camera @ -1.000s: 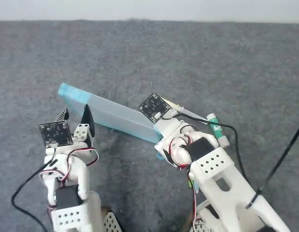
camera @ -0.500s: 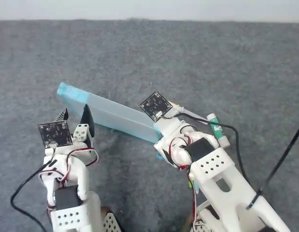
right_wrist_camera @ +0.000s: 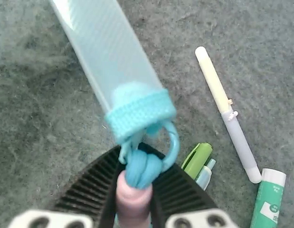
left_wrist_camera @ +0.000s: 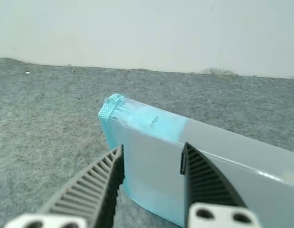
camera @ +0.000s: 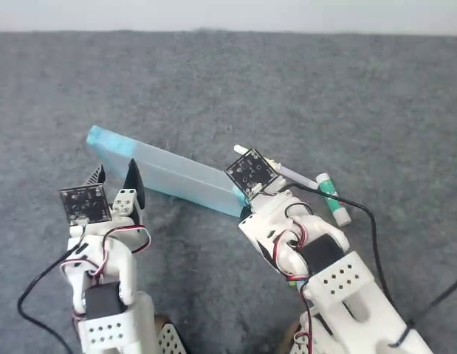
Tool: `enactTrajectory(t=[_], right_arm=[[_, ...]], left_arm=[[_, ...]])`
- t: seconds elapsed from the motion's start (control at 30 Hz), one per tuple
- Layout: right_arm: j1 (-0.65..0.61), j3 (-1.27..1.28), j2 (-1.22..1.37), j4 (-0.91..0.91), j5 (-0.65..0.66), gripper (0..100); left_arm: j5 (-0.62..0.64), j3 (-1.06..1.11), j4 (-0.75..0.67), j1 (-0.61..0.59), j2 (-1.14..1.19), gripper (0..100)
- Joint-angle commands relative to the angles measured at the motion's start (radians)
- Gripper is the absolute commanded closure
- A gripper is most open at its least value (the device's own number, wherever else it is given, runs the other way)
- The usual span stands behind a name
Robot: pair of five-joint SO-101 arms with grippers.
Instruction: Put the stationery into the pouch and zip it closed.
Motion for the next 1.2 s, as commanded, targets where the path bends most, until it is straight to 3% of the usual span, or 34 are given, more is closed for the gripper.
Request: enactTrajectory(t=[0.0,1.17], right_arm=[[-0.007,-0.008,-0.031,-0.027,-0.015,99.1],[-0.007,-0.003,-0.027,-0.022,-0.015,99.1]], left_arm=[[0.006,-0.045,0.006,0.003,-0.028,81],[0.008,-0.07,0.055,0.005,-0.028,81]])
